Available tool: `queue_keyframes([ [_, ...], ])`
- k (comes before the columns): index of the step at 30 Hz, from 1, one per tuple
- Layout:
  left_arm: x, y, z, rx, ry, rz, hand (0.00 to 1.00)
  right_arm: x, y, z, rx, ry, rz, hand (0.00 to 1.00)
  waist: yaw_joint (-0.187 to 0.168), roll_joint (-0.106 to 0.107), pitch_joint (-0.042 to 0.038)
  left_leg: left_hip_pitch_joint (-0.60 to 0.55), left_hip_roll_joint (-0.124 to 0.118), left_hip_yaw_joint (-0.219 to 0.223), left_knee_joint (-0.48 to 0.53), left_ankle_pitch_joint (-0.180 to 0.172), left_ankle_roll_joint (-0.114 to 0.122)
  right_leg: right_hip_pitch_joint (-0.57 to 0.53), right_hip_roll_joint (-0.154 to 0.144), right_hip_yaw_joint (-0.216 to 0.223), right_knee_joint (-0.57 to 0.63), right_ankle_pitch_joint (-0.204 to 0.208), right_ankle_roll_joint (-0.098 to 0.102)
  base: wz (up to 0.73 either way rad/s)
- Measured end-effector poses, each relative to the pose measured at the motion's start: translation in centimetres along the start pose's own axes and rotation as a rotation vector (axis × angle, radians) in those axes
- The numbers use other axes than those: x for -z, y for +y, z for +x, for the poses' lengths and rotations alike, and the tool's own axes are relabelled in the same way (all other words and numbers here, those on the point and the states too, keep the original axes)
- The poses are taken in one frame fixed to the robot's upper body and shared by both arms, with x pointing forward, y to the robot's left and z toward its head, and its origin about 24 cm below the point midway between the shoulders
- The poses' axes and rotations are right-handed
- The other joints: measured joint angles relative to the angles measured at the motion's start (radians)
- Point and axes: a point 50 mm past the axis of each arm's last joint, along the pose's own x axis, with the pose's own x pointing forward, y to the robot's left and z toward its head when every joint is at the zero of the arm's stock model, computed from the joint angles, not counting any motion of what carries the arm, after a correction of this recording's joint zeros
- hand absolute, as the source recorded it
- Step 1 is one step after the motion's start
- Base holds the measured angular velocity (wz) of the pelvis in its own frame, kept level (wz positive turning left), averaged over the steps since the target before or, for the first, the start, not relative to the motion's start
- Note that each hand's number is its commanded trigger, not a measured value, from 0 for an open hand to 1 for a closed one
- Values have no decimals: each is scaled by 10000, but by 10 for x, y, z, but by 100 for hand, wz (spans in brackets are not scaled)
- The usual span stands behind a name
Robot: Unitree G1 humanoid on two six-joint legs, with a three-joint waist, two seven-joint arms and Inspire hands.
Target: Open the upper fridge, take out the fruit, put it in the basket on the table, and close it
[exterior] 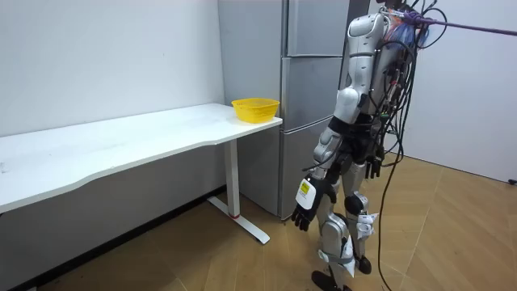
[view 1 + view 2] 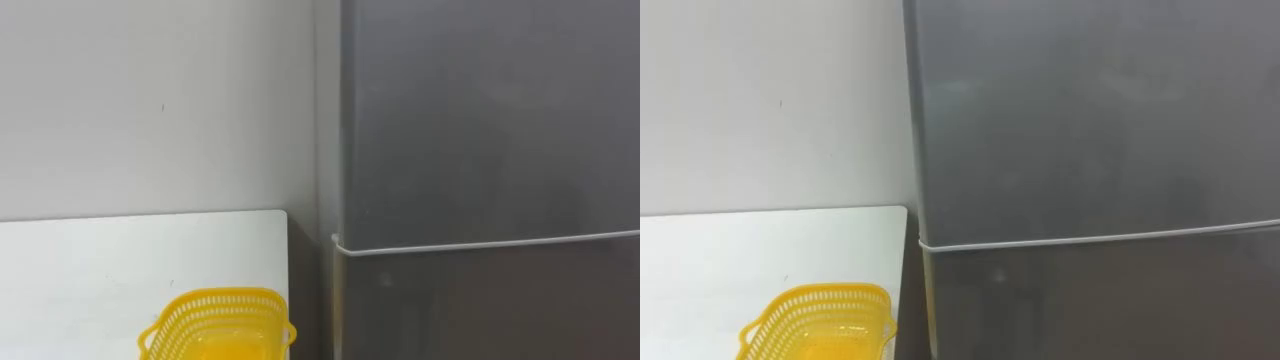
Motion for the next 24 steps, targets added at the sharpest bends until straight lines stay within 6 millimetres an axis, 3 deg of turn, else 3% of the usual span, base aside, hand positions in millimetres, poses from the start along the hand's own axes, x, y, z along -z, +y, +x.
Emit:
queue_keyframes([
  [15, 2, 1, 0, 24, 239, -333, 0, 0, -1, 0, -80, 311, 41, 0, 6, -43, -16, 0, 9, -10, 74, 0, 0, 9, -1, 6, 27, 2, -10, 0],
  [24, 8, -6, 0, 546, 412, -2679, 0, 18, 9, 1, -698, 1089, 583, 0, 8, -74, -25, 11, -6, -137, 102, 0, 0, 198, -11, -224, -159, 18, -4, 6],
])
